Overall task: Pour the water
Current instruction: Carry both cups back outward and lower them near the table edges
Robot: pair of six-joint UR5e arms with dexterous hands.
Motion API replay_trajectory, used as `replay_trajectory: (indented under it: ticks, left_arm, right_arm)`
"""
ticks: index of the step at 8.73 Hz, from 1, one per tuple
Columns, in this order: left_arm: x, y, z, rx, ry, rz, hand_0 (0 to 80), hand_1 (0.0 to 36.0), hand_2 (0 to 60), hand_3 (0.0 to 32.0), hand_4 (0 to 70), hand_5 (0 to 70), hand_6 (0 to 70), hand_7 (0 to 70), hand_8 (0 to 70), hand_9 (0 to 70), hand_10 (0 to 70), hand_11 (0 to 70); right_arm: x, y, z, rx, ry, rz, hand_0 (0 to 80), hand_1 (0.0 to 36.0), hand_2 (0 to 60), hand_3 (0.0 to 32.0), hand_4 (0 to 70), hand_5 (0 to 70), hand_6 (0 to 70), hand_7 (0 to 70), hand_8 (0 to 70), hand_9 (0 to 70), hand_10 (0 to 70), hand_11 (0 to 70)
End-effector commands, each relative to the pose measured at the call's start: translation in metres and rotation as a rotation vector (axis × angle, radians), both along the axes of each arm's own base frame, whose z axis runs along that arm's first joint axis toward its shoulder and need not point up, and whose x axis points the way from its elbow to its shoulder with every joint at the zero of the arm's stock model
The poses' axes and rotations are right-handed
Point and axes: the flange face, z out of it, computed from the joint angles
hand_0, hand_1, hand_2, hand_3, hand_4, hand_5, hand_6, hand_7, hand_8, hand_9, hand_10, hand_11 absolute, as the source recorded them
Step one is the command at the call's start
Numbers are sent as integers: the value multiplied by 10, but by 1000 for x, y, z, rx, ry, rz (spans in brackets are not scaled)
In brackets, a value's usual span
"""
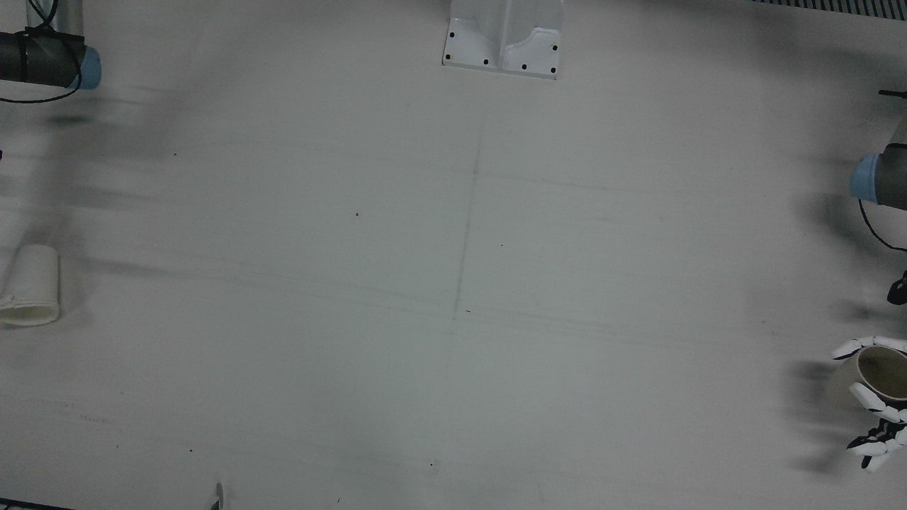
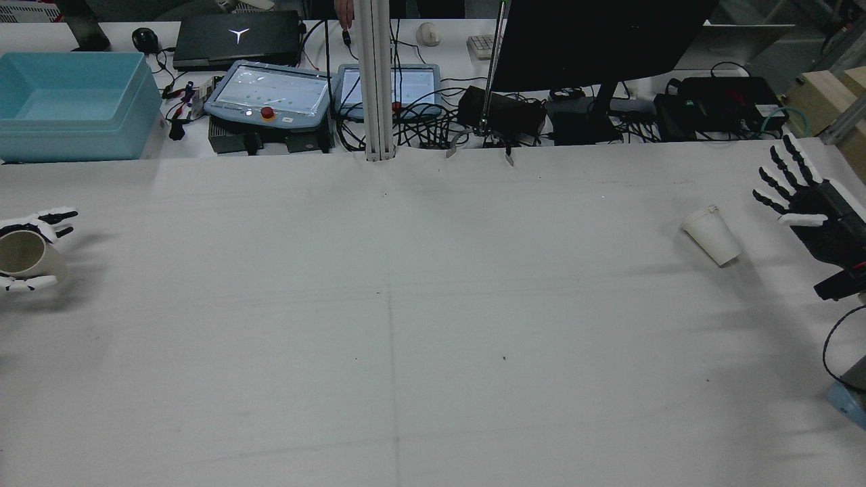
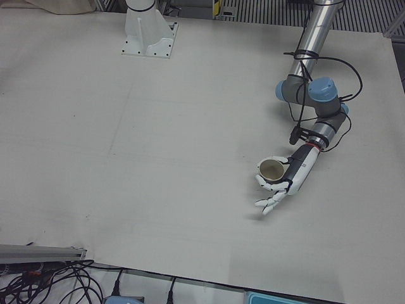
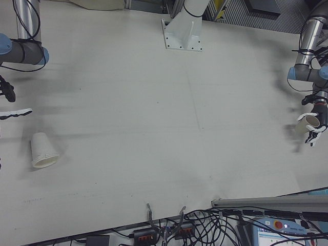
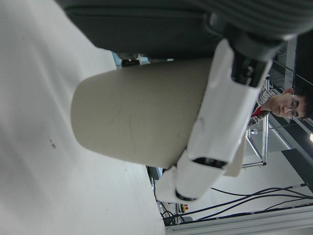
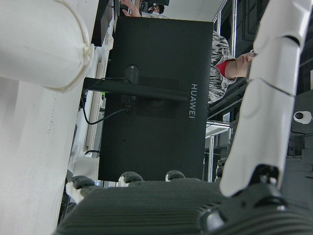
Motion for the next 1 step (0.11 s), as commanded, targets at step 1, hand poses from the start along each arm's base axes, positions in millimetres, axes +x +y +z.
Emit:
replay_trajectory:
  ticks: [1]
  left_arm:
    - [3,5,10,-10,-49,3,615,136,0,0,464,700,92,122,31,10,5,16]
  right_arm:
    - [0,-4,-3,6,-3,3,562,190,0,320,0,63,0,0,0,0,0,0]
